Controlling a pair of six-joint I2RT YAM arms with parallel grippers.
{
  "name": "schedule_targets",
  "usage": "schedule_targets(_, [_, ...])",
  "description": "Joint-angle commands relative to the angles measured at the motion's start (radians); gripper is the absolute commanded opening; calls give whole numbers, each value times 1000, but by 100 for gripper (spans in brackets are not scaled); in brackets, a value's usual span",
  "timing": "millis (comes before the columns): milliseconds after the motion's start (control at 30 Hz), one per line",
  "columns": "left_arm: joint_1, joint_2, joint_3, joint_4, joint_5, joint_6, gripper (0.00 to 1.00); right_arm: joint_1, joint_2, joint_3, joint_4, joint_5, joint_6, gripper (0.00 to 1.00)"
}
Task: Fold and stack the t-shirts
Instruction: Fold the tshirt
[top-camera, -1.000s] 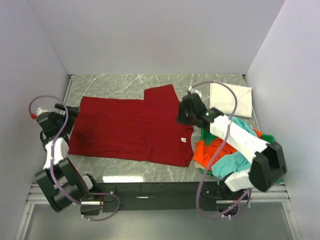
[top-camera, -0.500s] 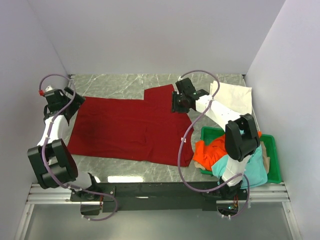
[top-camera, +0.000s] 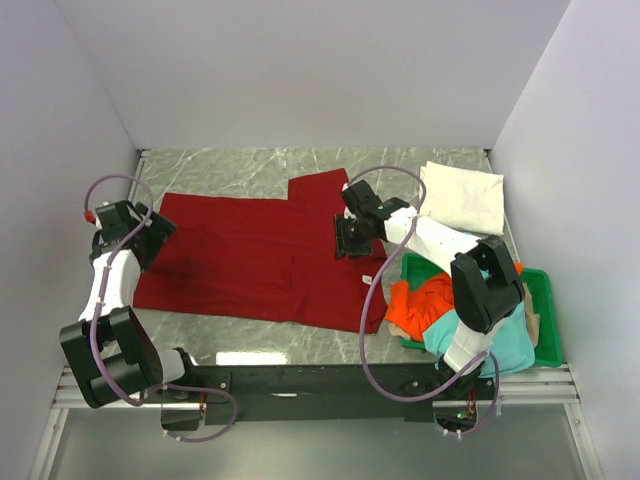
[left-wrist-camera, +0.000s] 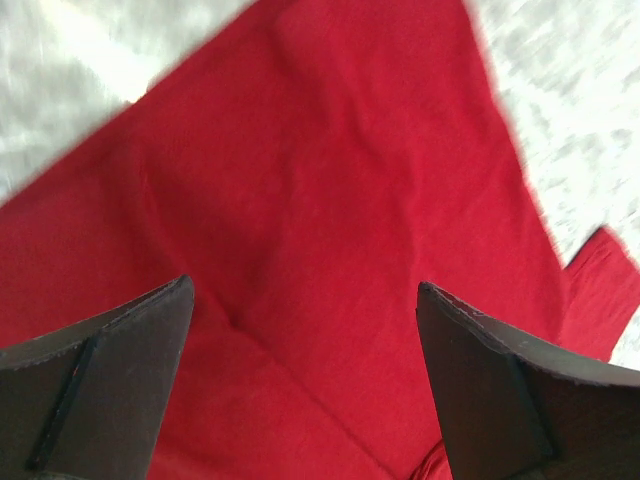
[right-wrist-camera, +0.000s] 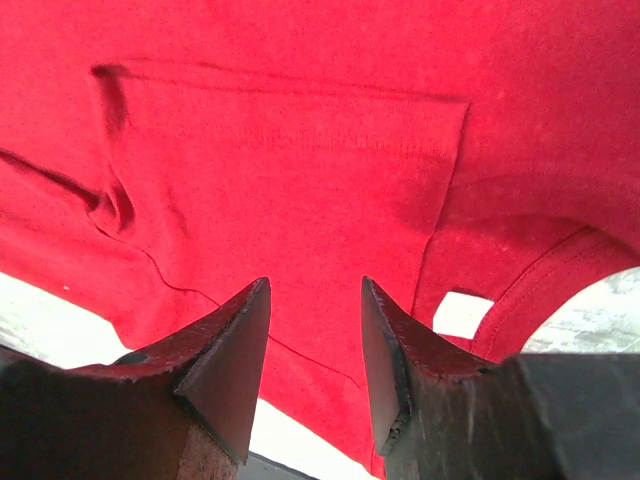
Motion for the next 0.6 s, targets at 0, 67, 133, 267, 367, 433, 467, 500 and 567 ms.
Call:
schedule_targets(0, [-11, -21, -36, 1, 33, -49, 99, 18, -44, -13, 3, 3, 3, 48])
schedule_targets(67, [-9, -13, -37, -4, 39, -49, 99, 28, -29, -16, 12, 13, 4, 48])
schedule_targets(133, [-11, -6, -28, -33, 31, -46, 99, 37, -5, -13, 1, 22, 15, 48])
schedule_targets(267, [-12, -56, -51, -102, -27, -57, 100, 40, 9, -34, -3, 33, 38, 47])
schedule_targets(367, [-11, -81, -89, -127, -51, -83, 100, 40, 8, -60, 4, 41, 35, 47])
schedule_targets(433, [-11, -78, -114, -111, -50, -89, 100, 40, 12, -76, 15, 42, 29, 47])
schedule_targets(467, [-11, -73, -126, -102, -32, -88, 99, 40, 15, -90, 23, 44, 29, 47])
schedule_targets(500, [-11, -67, -128, -84, -18, -89, 99, 39, 17, -94, 26, 47, 26, 47])
schedule_targets(567, [-12, -44, -131, -59, 2, -89, 100, 40, 26, -105, 40, 55, 23, 47])
